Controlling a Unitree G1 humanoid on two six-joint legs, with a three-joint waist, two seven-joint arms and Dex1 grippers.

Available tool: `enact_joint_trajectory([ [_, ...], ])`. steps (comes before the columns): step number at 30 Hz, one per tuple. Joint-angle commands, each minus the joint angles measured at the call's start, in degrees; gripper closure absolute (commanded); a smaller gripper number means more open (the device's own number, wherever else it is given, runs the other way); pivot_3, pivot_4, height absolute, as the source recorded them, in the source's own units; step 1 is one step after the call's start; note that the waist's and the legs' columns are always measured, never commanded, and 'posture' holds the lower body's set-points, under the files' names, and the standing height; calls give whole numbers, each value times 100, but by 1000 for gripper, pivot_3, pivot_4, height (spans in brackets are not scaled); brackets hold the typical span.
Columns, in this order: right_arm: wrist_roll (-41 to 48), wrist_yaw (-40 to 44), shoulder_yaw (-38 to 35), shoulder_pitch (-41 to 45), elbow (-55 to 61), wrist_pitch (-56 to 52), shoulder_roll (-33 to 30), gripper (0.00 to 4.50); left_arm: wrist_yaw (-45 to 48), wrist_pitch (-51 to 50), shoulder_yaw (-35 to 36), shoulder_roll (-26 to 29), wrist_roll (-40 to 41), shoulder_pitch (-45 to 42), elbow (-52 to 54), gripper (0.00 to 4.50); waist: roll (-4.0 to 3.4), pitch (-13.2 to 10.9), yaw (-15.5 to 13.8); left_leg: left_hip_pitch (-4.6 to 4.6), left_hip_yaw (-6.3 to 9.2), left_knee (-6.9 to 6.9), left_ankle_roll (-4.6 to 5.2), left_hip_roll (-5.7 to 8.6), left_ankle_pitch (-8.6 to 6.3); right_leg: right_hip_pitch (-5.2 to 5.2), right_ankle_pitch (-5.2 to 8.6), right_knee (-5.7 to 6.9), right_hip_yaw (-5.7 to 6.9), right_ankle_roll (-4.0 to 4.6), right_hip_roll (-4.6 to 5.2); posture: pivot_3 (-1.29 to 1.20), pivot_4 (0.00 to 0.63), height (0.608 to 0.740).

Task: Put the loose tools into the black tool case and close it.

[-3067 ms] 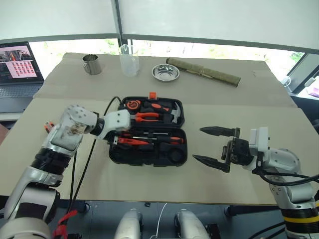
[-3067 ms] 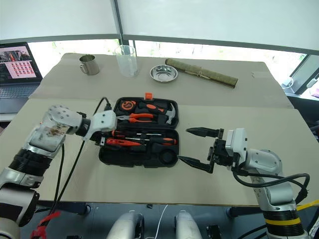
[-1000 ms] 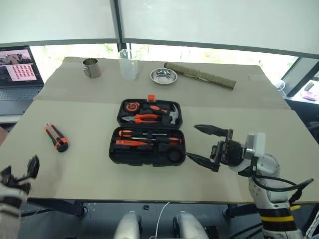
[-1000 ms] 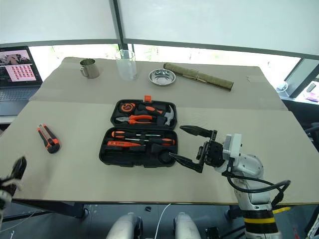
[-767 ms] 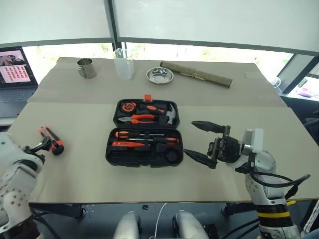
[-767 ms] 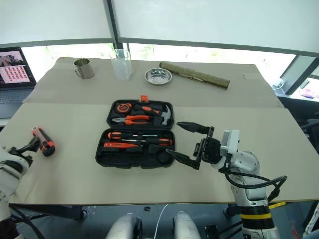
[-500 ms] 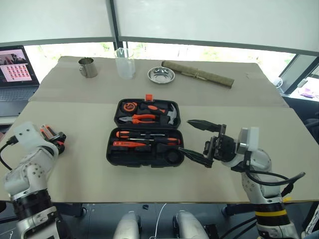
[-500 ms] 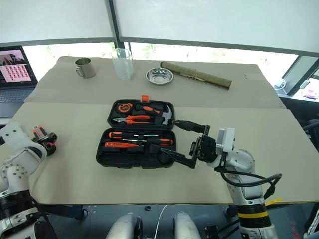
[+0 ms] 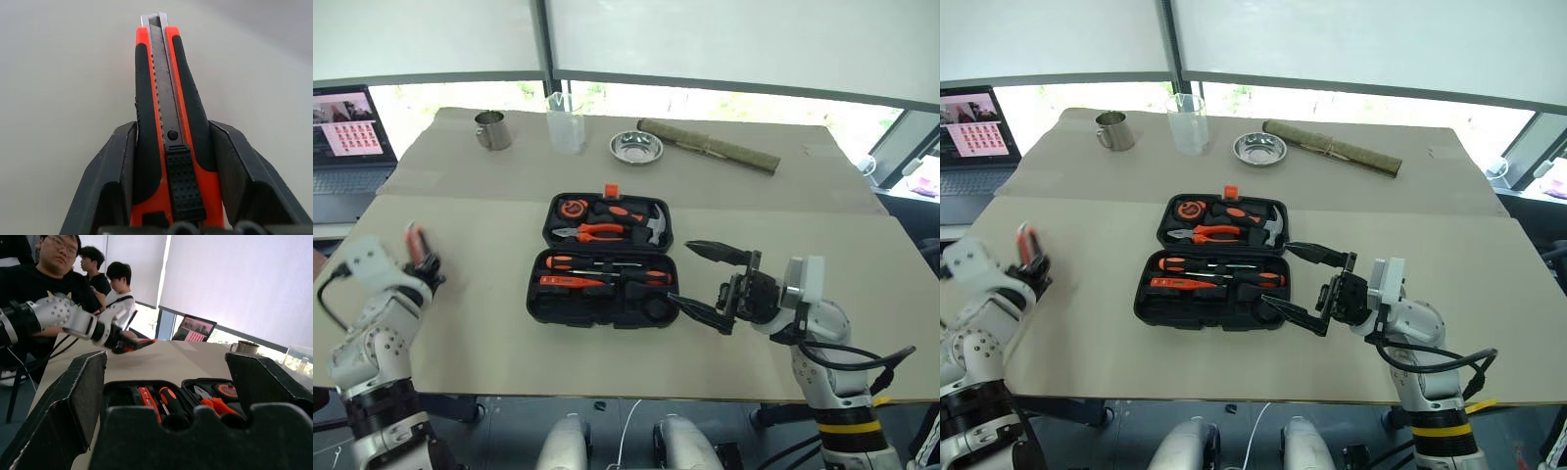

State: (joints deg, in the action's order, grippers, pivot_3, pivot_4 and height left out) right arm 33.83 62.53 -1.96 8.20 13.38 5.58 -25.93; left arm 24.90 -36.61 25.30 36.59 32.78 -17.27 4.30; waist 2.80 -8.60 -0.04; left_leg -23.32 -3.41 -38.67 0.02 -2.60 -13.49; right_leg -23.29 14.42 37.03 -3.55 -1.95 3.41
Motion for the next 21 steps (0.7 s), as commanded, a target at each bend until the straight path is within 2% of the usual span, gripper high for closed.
enact_joint_trajectory([
  [1, -10, 138, -390, -194, 217, 89, -382, 0, 3327, 1046, -1872, 1377, -426, 317, 842, 2705, -13, 4, 7, 1, -8, 4, 0, 1, -1, 0, 1, -4, -2, 2, 1, 0, 150, 740],
  [2, 48, 166, -426, -243, 235, 3, -478, 0, 3835, 1370, -2237, 1633, -633, 321, 787, 2705, -43, 15, 26, 6, -13, 9, 3, 2, -4, 3, 1, -15, -5, 2, 3, 0, 150, 740],
  [4, 126, 295, -517, -400, 270, -111, -734, 0, 4564, 2052, -2947, 1684, -1021, -104, 496, 2705, -108, 33, 44, 30, -42, 47, 13, 7, -8, 15, 6, -39, -32, 10, 15, 0, 150, 740],
  [10, 143, 101, -801, -696, 432, -189, -974, 0, 5486, 3044, -4137, 1305, -2030, -1320, -559, 2705, -80, 11, 74, 11, -16, 42, 14, -23, -3, -8, 26, -13, -39, 31, -71, 0, 150, 740],
  [16, 90, -231, -832, -1018, 824, -225, -875, 0, 5750, 3446, -4416, 1019, -2509, -1861, -1341, 2705, -80, 11, 83, 10, -4, 37, 15, -26, -3, -9, 28, -5, -44, 31, -81, 0, 150, 740],
  [21, 86, -340, -907, -1174, 921, -201, -889, 0, 6036, 3617, -4296, 1188, -2455, -1723, -1387, 2705, -79, 10, 77, 5, -4, 28, 15, -27, -4, -10, 28, -3, -44, 29, -79, 0, 150, 740],
])
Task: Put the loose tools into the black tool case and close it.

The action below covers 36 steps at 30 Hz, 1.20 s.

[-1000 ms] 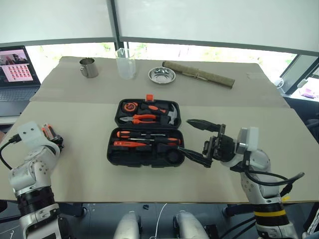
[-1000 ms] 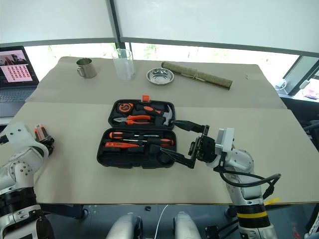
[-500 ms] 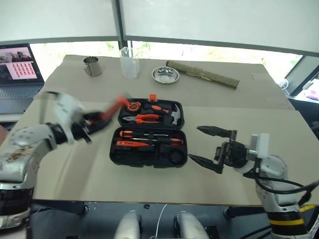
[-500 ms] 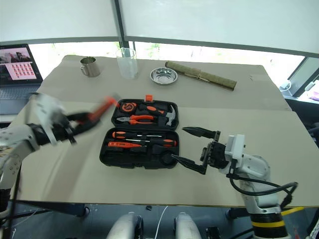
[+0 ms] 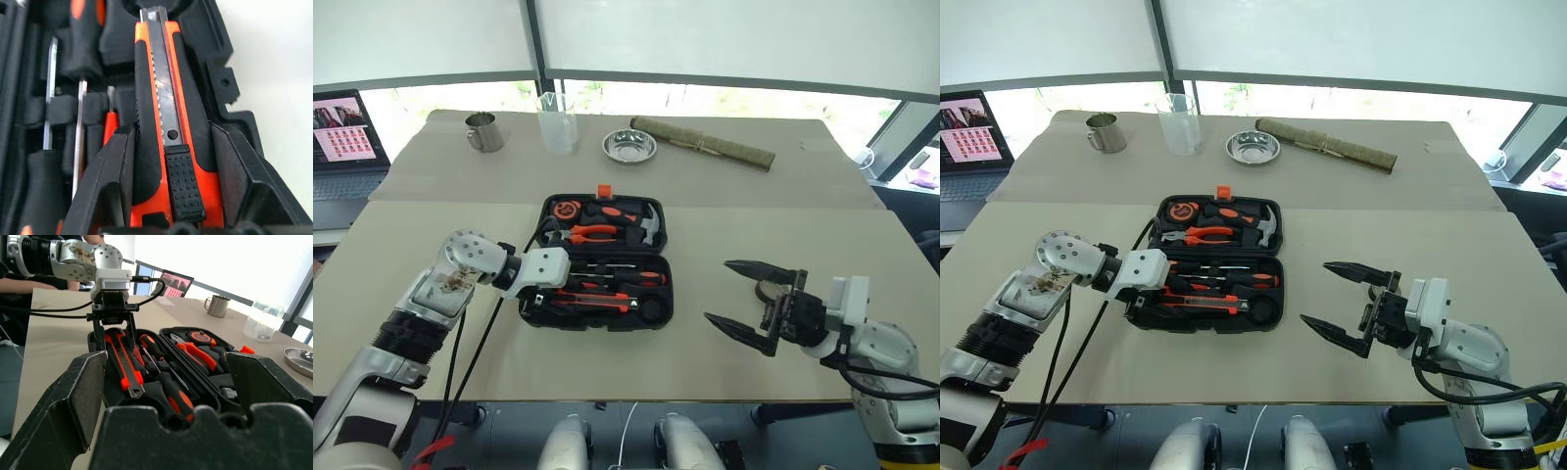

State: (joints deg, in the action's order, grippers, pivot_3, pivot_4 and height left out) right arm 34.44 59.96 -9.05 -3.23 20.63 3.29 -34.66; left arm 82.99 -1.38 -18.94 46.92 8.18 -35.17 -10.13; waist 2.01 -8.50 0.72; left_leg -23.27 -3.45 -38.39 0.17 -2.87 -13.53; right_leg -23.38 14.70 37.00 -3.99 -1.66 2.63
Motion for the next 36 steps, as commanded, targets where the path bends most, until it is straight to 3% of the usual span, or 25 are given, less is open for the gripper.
enact_joint_trajectory([
  [1, 26, -91, -211, -44, 192, 38, -26, 0, 251, 92, 145, 194, 14, 117, 76, 2705, 0, 0, 3, 1, 0, 0, 0, 0, 0, 0, 0, 1, 0, 0, 0, 0, 150, 740],
  [20, -10, -13, -168, 105, 17, 65, -29, 0, 207, -248, 42, -62, -350, 225, -95, 2705, 0, 0, -31, 7, -1, -5, 1, -2, 0, 10, 1, 1, 1, -1, 0, 0, 150, 740],
  [22, -18, -6, -155, 120, -10, 74, -15, 0, 214, -455, 76, -23, -325, 237, -65, 1705, 0, 0, -24, 9, -1, -5, 1, -3, 0, 11, 1, 2, 1, -1, 0, 0, 150, 740],
  [26, -48, 44, -133, 146, -147, 151, 29, 0, 207, -453, 499, -155, 159, 190, -8, 420, 0, 0, 10, 10, -1, -5, 3, -4, -2, 10, 1, 3, 0, -2, -1, 0, 150, 740],
  [32, -60, 121, -158, 148, -273, 209, 85, 0, 423, -1476, 1199, -139, 1251, 24, 338, 420, 0, 0, 1, 2, 2, -12, 3, -5, -2, 4, 2, 9, 3, -2, -1, 0, 150, 740],
  [36, -40, 168, -198, 158, -368, 229, 98, 0, 475, -1119, 1394, -106, 1281, 84, 278, 420, 0, 0, -1, 3, 3, -18, 3, -5, -2, 7, 2, 11, 3, -2, -1, 0, 150, 740],
])
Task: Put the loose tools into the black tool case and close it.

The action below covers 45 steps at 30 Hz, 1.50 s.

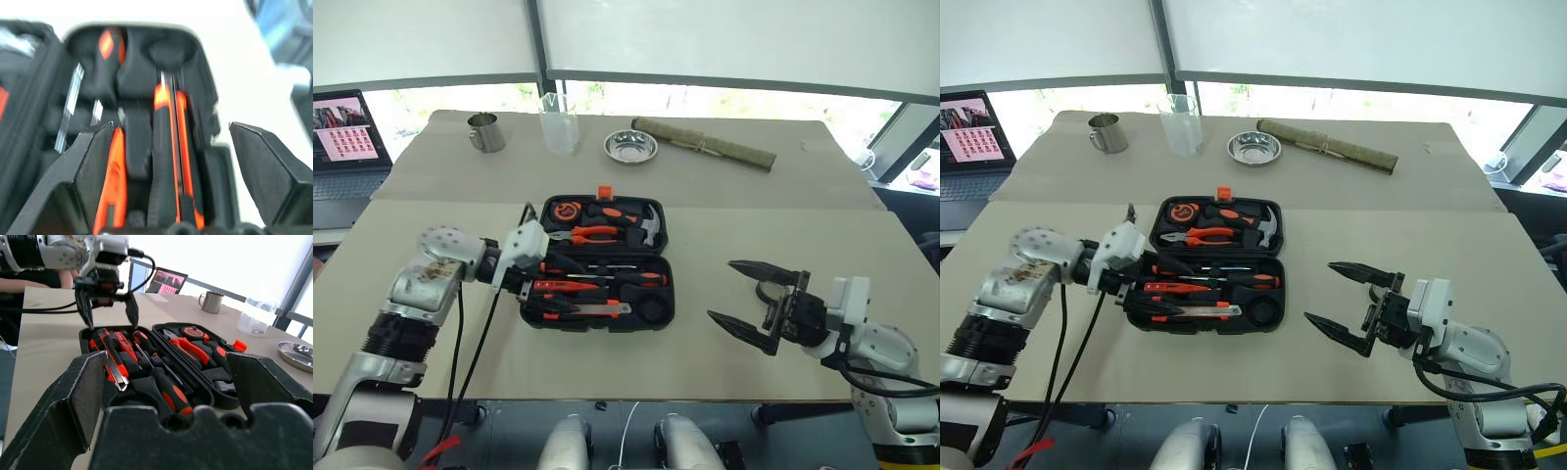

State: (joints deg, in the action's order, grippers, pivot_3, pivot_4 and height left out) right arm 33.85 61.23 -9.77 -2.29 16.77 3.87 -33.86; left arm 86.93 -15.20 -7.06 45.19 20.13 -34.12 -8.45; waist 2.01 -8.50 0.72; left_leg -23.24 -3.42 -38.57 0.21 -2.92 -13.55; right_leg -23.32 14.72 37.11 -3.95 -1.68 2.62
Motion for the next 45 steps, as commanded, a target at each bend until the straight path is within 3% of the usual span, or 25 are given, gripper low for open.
enact_joint_trajectory([
  [1, 23, 36, -139, 65, -1, 175, 23, 0, 97, 576, 205, 53, -8, 47, 55, 961, 0, 0, -2, 0, 0, -1, 0, 0, 0, 0, 0, 0, 0, 0, 0, 0, 150, 740],
  [4, 20, 7, -153, 48, -19, 186, 45, 0, 35, 1270, 147, -108, -199, 244, -125, 1842, 0, 0, -2, 0, -1, -2, 0, 0, 0, 1, 0, 1, 0, 0, 0, 0, 150, 740],
  [11, 4, -82, -157, -53, 112, 160, 55, 0, -268, 2031, -118, -519, -655, 416, -545, 4453, 0, 0, -24, -3, 0, -14, 0, 1, -1, 5, -1, 2, 1, 0, 1, 0, 150, 740],
  [12, 5, -100, -164, -63, 133, 149, 53, 0, -362, 2127, -146, -577, -740, 416, -634, 4491, 0, 0, -25, -4, 0, -14, 1, 1, -1, 5, -1, 1, 1, 0, 1, 0, 150, 740],
  [21, 8, -279, -145, -159, 360, 66, 26, 0, -524, 2277, -558, -738, -1258, 493, -1096, 4491, -4, 4, -28, 9, 1, -15, 1, 0, -1, 17, -1, 3, 0, 0, 0, 0, 150, 740],
  [31, -2, -460, -93, -170, 491, 10, 52, 0, -748, 774, -1430, -666, -2059, 539, -793, 4491, -43, 52, -92, 57, 5, -17, 1, 6, -2, 76, 6, -4, -3, -14, -1, 0, 150, 740],
  [34, -9, -515, -118, -205, 536, 3, 49, 0, -725, 420, -1299, -704, -1805, 570, -677, 4491, -77, 82, -87, 90, 0, -15, 10, 6, -8, 108, 18, -10, -7, -31, 1, 0, 150, 740],
  [36, -15, -560, -166, -259, 563, 0, 34, 0, -931, 747, -1119, -786, -1766, 543, -759, 4491, -86, 89, -85, 98, 0, -14, 12, 5, -10, 111, 29, -7, -8, -38, 0, 0, 150, 740],
  [38, -8, -651, -370, -435, 592, 11, -8, 0, -838, 1087, -504, -1009, -1038, 580, -704, 4491, -95, 94, -86, 98, -1, -14, 12, 5, -10, 111, 29, -7, -10, -38, 0, 0, 150, 740],
  [39, 0, -694, -538, -577, 590, 30, -27, 0, -806, 1294, -166, -1077, -701, 612, -629, 3985, -92, 92, -91, 95, -1, -15, 12, 5, -10, 108, 28, -6, -12, -36, 2, 0, 150, 740],
  [40, 10, -729, -697, -720, 582, 43, -43, 0, -657, 1360, 68, -1078, -406, 654, -533, 3843, -79, 84, -100, 86, -1, -15, 12, 4, -9, 101, 25, -6, -11, -32, 1, 0, 150, 740],
  [45, -126, -751, -1465, -1554, 333, 304, -14, 0, -222, 1057, 789, -648, 508, 1167, 84, 2021, -48, 69, -93, 6, 5, -25, 13, 2, -9, 23, 7, 1, -7, -5, -1, 0, 150, 740],
])
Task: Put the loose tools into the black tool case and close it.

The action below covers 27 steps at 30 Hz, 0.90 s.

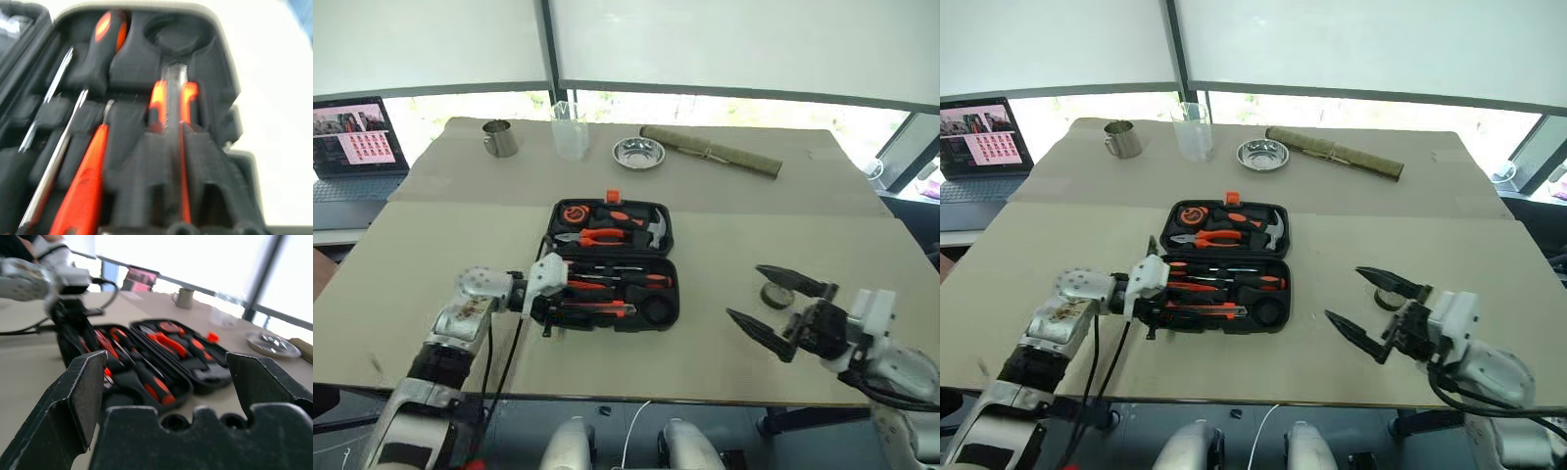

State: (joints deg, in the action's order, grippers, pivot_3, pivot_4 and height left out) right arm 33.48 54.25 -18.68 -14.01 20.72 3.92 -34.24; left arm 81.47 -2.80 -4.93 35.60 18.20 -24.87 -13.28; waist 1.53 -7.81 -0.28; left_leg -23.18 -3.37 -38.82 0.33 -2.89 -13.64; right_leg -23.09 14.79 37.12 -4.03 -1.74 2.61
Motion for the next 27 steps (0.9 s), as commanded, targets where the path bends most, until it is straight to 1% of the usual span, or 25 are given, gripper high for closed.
enact_joint_trajectory([
  [1, -145, -68, -778, -612, -179, 375, 67, 0, 458, -344, 774, 461, 968, 428, 727, 1764, -1, 0, 25, -3, -1, 1, 0, 0, 0, -5, 0, 0, -2, 0, 0, 0, 150, 740],
  [2, -216, -87, -970, -845, -310, 475, 120, 0, 517, -499, 988, 595, 1198, 621, 873, 1351, -1, 1, 35, -3, -2, 6, 2, 0, -2, -5, 1, -1, -2, -1, 0, 0, 150, 740],
  [3, -261, -96, -1077, -981, -389, 542, 153, 0, 527, -597, 1113, 678, 1331, 740, 965, 1056, -2, 0, 45, -1, -2, 9, 6, -1, -5, -4, 4, -2, -2, -1, 1, 0, 150, 740],
  [4, -302, -97, -1182, -1137, -491, 616, 196, 0, 502, -684, 1247, 752, 1455, 889, 1079, 624, -3, 0, 49, 0, -2, 12, 9, -3, -8, -5, 8, -3, -1, 0, 1, 0, 150, 740],
  [5, -350, -111, -1255, -1265, -573, 668, 228, 0, 489, -701, 1366, 805, 1537, 1017, 1147, 379, -3, -1, 54, 1, -2, 14, 9, -3, -9, -5, 9, -3, 0, 0, 1, 0, 150, 740],
  [6, -434, -102, -1303, -1384, -654, 749, 247, 0, 514, -717, 1478, 870, 1598, 1167, 1185, 35, -3, -1, 63, 1, -2, 14, 9, -3, -9, -5, 10, -3, 0, 1, 2, 0, 150, 740],
  [8, -627, -147, -1333, -1539, -725, 771, 213, 0, 514, -720, 1668, 928, 1680, 1358, 1149, 35, -4, -1, 86, 4, -5, 11, 9, -4, -9, -4, 10, -3, -2, 1, 5, 0, 150, 740],
  [12, -1059, -689, -1174, -1233, -583, 112, -107, 0, 344, -715, 1779, 826, 1720, 1315, 984, 35, -5, -3, 111, 13, -7, 7, 4, -6, -5, -1, 29, -3, -5, -24, 5, 0, 150, 740],
  [15, -1276, -677, -701, -513, -508, -821, -860, 0, 204, -788, 1649, 631, 1776, 1175, 1207, 35, -5, -3, 148, 26, -14, 7, 2, -6, -3, 3, 24, -3, -16, -18, 4, 0, 150, 740],
  [16, -1502, -658, -459, -246, -590, -1196, -1216, 0, 161, -809, 1597, 567, 1767, 1137, 1261, 35, -5, -3, 147, 28, -19, 7, 2, -6, -3, 3, 17, -2, -23, -11, 4, 0, 150, 740],
  [18, -1789, -584, -30, 261, -808, -1649, -1691, 0, 122, -840, 1490, 476, 1730, 1077, 1333, 35, -5, -3, 137, 26, -21, 7, 3, -3, -3, 0, 6, -1, -27, -3, 1, 0, 150, 740],
  [22, -1966, -418, 743, 1296, -1142, -2278, -2038, 0, 76, -875, 1303, 372, 1672, 1026, 1510, 35, -3, -4, 102, 11, -12, 13, 6, -4, -5, -8, 8, -3, -17, 8, -8, 0, 150, 740],
  [25, -2202, -277, 1241, 1804, -1509, -2575, -2137, 0, 34, -898, 1213, 345, 1654, 1040, 1643, 35, -2, -4, 66, -7, -7, 15, 11, 0, -8, -17, 10, -8, -10, 4, -5, 0, 150, 740],
  [27, -2352, -207, 1489, 2037, -1770, -2641, -2157, 525, 20, -907, 1185, 350, 1656, 1058, 1713, 0, -2, -5, 62, -13, -8, 10, 17, 1, -12, -17, 11, -13, -10, 3, -2, 0, 150, 740],
])
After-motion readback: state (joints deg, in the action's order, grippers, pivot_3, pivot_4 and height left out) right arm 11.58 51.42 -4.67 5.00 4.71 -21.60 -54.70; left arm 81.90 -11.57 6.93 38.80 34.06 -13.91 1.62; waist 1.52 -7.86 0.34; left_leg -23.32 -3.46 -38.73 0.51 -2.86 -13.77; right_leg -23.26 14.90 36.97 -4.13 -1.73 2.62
